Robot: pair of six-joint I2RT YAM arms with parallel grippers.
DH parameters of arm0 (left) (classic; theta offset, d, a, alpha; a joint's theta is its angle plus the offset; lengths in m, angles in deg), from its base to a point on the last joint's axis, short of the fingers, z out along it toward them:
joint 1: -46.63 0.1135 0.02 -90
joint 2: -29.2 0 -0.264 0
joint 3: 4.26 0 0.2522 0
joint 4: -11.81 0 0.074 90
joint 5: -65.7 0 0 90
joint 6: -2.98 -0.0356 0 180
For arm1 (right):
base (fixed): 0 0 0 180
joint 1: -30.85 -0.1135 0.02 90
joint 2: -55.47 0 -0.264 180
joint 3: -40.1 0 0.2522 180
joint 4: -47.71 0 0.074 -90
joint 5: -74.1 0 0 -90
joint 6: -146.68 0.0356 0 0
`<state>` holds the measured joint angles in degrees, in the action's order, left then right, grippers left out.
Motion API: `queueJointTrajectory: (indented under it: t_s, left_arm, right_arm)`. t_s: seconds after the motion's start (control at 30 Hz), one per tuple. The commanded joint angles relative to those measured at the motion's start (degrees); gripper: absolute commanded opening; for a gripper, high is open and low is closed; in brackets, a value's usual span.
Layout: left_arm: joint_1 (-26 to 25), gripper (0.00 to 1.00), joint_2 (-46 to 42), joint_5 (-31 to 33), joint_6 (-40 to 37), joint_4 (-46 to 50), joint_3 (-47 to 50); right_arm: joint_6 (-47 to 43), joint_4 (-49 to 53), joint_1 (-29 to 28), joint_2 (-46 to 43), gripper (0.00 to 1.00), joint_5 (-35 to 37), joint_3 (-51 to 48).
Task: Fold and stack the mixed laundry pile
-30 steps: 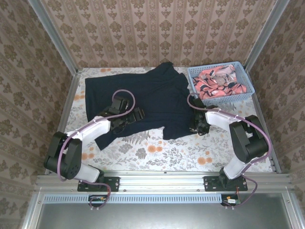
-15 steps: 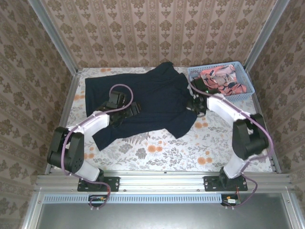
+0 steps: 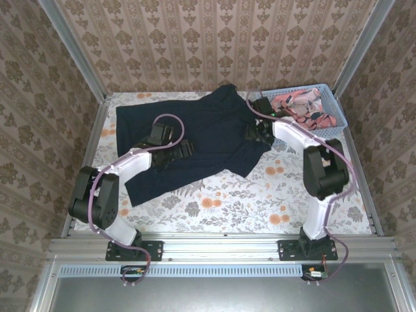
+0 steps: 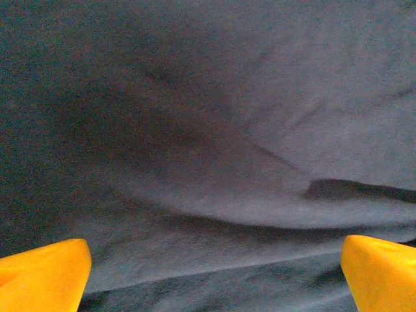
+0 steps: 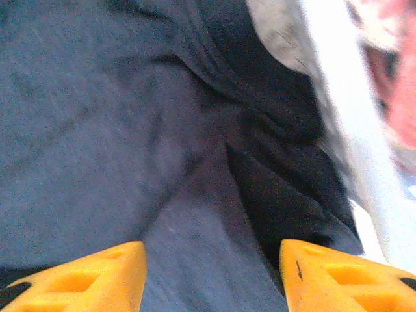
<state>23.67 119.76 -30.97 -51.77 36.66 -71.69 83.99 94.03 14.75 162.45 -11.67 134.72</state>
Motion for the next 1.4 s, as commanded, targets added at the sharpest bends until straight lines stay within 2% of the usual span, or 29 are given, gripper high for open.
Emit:
queueJointTrajectory:
  t_s: [0.0,0.1,0.2,0.5,0.7,0.8,0.87,1.03,1.27,1.37]
  left_arm:
    - [-0.85,1.00,1.58,-2.97,-2.01,0.40,-2.61]
    - [-0.85,1.00,1.98,-2.28,-1.89,0.22,-3.00]
    - [-0.80,1.00,2.16,-2.13,-1.76,0.74,-3.52]
    - [-0.81,1.00,0.16,-0.60,-1.53,2.28,-2.34]
    - [-0.45,1.00,-1.30,0.80,-1.68,3.20,-2.23]
    - [0.68,1.00,-2.84,2.33,-2.21,4.11,-1.97]
    - [1.96,1.00,-3.89,2.26,-2.86,4.00,-1.58]
    - [5.25,1.00,-6.03,1.53,-4.04,3.09,-0.37]
    - [12.99,1.00,-10.46,-0.62,-3.35,2.98,3.33]
    - [15.79,1.00,-12.42,0.59,-5.41,5.11,4.14]
  right_arm:
    - [-1.04,0.77,1.14,-7.87,0.57,3.57,-7.63]
    - [0.14,-1.27,3.19,-11.00,0.54,2.65,-13.53]
    - [0.70,-3.78,4.23,-10.46,0.50,-0.18,-15.72]
    - [0.37,-6.57,4.20,-5.82,0.47,-3.03,-17.33]
    - [3.51,-7.71,1.43,-7.83,0.43,-4.95,-22.13]
    - [5.92,-5.74,-0.51,-7.18,0.29,-3.86,-23.80]
    - [7.36,-2.45,-0.95,-7.56,0.27,-0.36,-23.80]
    - [6.72,5.67,-2.00,-8.72,0.28,4.81,-24.08]
    - [6.70,16.25,-3.43,-15.09,0.32,12.54,-29.02]
    - [6.38,18.12,-3.36,-18.24,0.33,13.10,-29.12]
